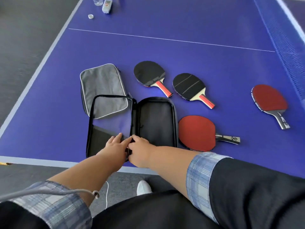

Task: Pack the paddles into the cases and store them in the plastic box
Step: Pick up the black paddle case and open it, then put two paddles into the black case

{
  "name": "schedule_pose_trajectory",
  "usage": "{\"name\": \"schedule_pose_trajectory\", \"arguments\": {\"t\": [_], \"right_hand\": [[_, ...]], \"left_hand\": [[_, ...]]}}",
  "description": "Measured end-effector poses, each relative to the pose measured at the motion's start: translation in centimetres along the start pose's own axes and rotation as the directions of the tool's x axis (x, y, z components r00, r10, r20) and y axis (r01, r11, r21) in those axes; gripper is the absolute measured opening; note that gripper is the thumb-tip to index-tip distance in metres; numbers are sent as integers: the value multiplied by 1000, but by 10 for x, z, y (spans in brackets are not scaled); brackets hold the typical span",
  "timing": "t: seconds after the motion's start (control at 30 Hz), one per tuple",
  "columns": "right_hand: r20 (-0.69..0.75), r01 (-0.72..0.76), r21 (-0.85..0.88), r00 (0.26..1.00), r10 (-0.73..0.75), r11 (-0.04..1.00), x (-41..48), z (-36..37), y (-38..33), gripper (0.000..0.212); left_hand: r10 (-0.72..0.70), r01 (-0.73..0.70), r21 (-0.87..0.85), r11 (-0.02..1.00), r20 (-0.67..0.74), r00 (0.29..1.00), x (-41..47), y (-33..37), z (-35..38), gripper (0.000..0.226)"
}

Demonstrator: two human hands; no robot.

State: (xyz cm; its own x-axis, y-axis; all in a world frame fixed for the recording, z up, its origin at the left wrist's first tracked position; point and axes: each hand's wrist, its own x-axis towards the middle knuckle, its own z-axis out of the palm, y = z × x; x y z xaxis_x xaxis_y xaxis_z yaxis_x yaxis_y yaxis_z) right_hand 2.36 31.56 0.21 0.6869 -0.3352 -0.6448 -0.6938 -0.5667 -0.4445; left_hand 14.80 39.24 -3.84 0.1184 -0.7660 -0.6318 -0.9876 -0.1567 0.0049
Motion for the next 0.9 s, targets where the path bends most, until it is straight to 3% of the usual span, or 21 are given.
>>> {"name": "schedule_pose_trajectory", "arguments": {"t": [0.07, 0.13, 0.27, 0.5, 0.67, 0.8, 0.9], "right_hand": [[-5, -4, 98, 1000, 4, 995, -5, 1, 13, 53], [-21, -40, 166, 999, 44, 985, -14, -1, 31, 59], [-117, -178, 289, 969, 219, 941, -42, -23, 80, 59], [-212, -383, 462, 828, 519, 800, -98, -51, 154, 59], [-261, -419, 521, 751, 607, 743, -138, -53, 206, 57], [-333, -368, 565, 717, 612, 739, -140, -64, 236, 49], [-377, -302, 602, 708, 597, 739, -129, -83, 260, 45]], "left_hand": [[-36, 35, 29, 999, 6, 999, 5, 3, 2, 72], [-114, 113, -95, 989, 1, 994, 7, 5, -2, 73], [-276, 241, -226, 944, -135, 952, 10, 24, -39, 48], [-137, 102, -181, 978, -192, 972, 38, 71, -90, 48], [46, -85, -216, 973, -180, 983, 66, 134, -121, 52], [52, -138, -413, 900, -211, 976, 95, 170, -142, 48], [-43, -79, -637, 767, -173, 984, 121, 190, -153, 59]]}}
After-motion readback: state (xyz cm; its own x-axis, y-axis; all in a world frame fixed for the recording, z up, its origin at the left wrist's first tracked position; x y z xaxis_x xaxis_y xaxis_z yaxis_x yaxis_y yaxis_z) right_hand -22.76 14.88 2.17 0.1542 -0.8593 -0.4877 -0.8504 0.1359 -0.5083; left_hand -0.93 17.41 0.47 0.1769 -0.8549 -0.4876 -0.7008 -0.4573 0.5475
